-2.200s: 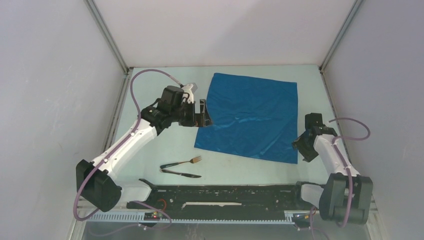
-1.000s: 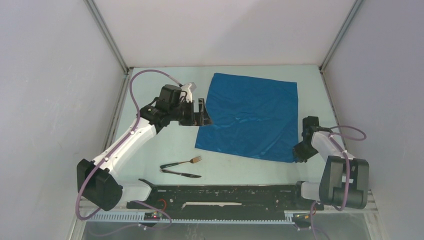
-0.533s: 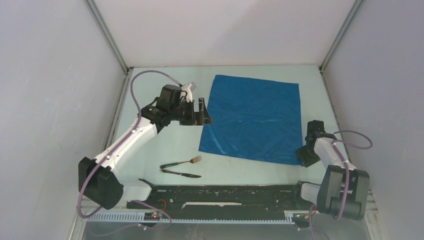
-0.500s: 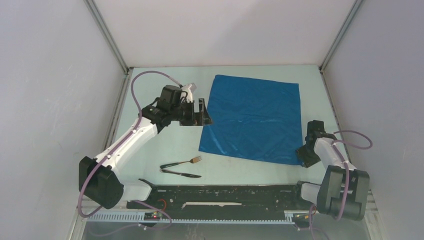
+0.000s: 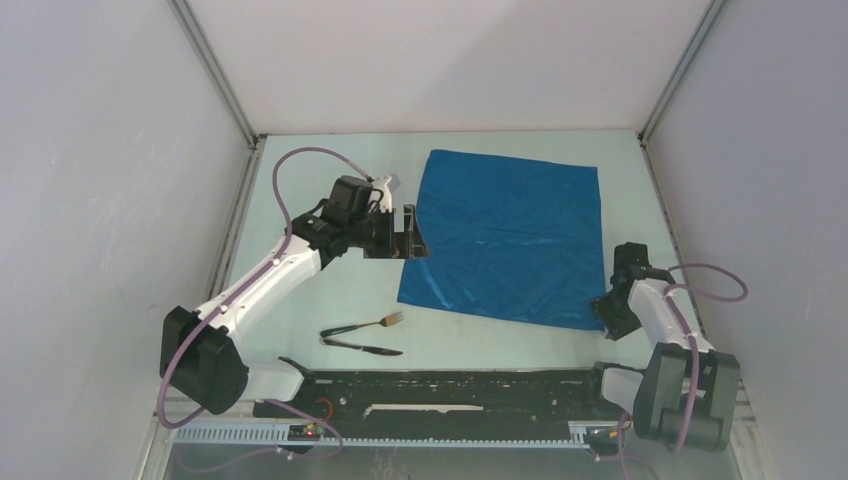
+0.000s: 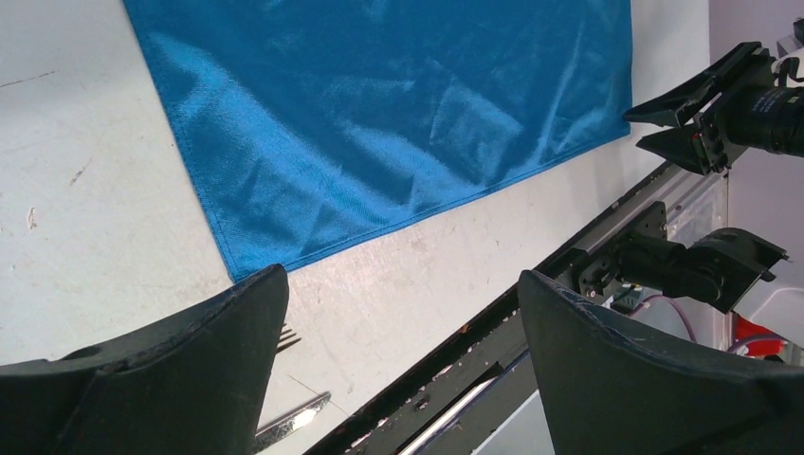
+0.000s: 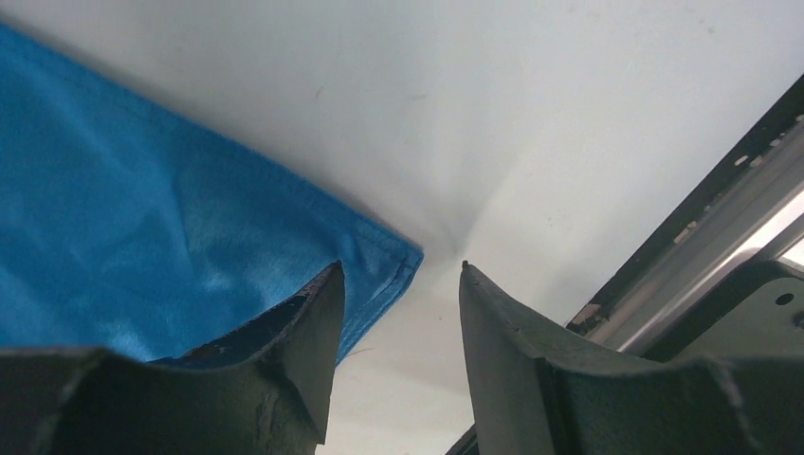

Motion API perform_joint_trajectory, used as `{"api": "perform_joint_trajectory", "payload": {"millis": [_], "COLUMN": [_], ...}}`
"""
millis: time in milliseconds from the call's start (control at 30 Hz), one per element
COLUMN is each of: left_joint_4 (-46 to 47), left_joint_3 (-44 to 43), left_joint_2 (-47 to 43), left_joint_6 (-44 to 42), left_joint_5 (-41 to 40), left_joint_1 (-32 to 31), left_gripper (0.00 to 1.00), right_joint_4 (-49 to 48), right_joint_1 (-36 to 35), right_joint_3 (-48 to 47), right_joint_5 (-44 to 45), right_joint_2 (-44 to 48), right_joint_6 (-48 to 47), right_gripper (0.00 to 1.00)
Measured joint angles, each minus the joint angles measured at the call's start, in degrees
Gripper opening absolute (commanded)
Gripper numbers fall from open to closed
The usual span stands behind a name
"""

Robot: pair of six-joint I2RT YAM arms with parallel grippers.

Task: Fold the napkin into a case and place the utensils inside
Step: Flatten out the crumpled napkin at the center of the board.

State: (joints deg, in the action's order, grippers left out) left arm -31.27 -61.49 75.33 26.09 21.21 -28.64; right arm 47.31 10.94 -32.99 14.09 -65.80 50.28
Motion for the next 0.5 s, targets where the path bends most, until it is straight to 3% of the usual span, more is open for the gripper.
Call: {"api": "perform_joint_trajectory", "payload": {"millis": [333,400,467,500], "left_joint_4": [0.0,0.0,0.02,0.02], "left_joint_3": [0.0,0.0,0.0,0.0], "left_joint_2": [0.0,0.0,0.0,0.0], "left_joint_6": [0.0,0.02,0.02,0.02], "left_joint_5": [0.2,0.2,0.17,0.09], "left_joint_1": [0.0,0.0,0.0,0.0], "left_gripper": [0.99,0.99,0.99,0.99], "right_joint_4": [-2.45,-2.78,-3.72,-4.52], "right_joint_1": [2.43,2.47,2.56,2.67], "right_joint_3": [0.11,0.11,0.24,0.35], "right_joint_5": [0.11,-0.33,-1.03,-1.62], "right_joint_2": [-2.89,-2.99,-3.06,-3.06], "right_joint_6": [-1.57,-1.73,-1.88,-1.75], "right_gripper": [0.5,0.37,0.12,0.06]}}
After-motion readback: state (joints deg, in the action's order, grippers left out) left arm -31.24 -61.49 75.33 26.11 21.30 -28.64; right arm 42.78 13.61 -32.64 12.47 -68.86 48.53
